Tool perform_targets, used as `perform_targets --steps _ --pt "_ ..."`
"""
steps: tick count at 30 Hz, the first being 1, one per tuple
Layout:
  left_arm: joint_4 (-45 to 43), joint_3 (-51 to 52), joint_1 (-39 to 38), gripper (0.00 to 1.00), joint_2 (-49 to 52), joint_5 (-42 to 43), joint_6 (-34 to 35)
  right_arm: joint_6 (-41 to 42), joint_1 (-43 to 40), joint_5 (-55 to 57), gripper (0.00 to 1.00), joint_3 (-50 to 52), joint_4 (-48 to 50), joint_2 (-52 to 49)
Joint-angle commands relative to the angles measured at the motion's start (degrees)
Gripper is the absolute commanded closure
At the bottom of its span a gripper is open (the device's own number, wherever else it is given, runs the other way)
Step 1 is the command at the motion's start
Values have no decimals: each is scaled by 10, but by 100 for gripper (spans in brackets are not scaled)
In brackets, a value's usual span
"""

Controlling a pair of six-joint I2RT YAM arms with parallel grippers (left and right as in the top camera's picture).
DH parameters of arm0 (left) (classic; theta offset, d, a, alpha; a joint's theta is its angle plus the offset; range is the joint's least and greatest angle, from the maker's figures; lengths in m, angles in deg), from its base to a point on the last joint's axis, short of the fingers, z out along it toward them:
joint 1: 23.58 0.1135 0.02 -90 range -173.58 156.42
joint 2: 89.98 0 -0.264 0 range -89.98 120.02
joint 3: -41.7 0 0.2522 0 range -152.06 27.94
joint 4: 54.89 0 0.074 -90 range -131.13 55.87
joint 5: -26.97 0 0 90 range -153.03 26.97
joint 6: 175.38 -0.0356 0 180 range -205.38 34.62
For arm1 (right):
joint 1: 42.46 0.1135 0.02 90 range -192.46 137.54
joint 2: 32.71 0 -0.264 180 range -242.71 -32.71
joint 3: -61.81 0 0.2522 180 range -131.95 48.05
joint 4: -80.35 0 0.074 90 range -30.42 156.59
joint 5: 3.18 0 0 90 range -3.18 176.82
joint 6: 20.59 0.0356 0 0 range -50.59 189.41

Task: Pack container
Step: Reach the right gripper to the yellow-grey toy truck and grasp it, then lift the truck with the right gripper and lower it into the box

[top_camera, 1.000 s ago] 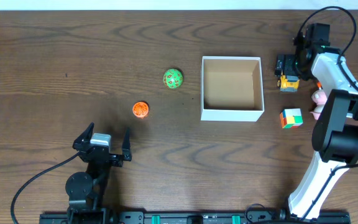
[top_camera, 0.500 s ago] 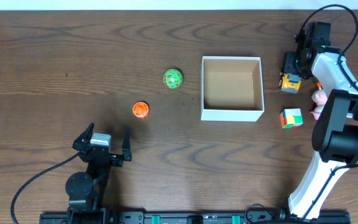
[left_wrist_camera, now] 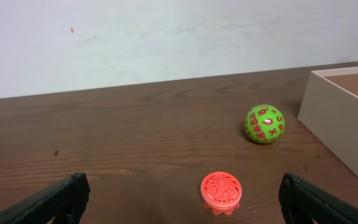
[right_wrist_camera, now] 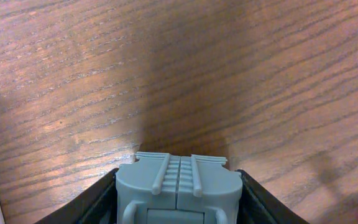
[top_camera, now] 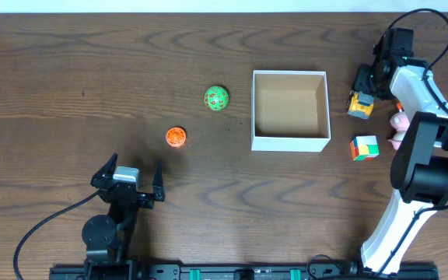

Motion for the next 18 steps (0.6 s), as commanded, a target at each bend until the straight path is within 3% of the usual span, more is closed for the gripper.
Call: perform_targets --steps 1,6,12,18 --pt "18 10 3 2 0 4 -3 14 -2 4 50 -7 -6 -1" --pt "18 10 3 2 0 4 -3 15 -1 4 62 -7 -6 -1" --pt "18 10 3 2 0 4 -3 15 -1 4 63 -39 -30 1" --pt "18 10 3 2 0 4 -3 8 2 3 64 -169 -129 1"
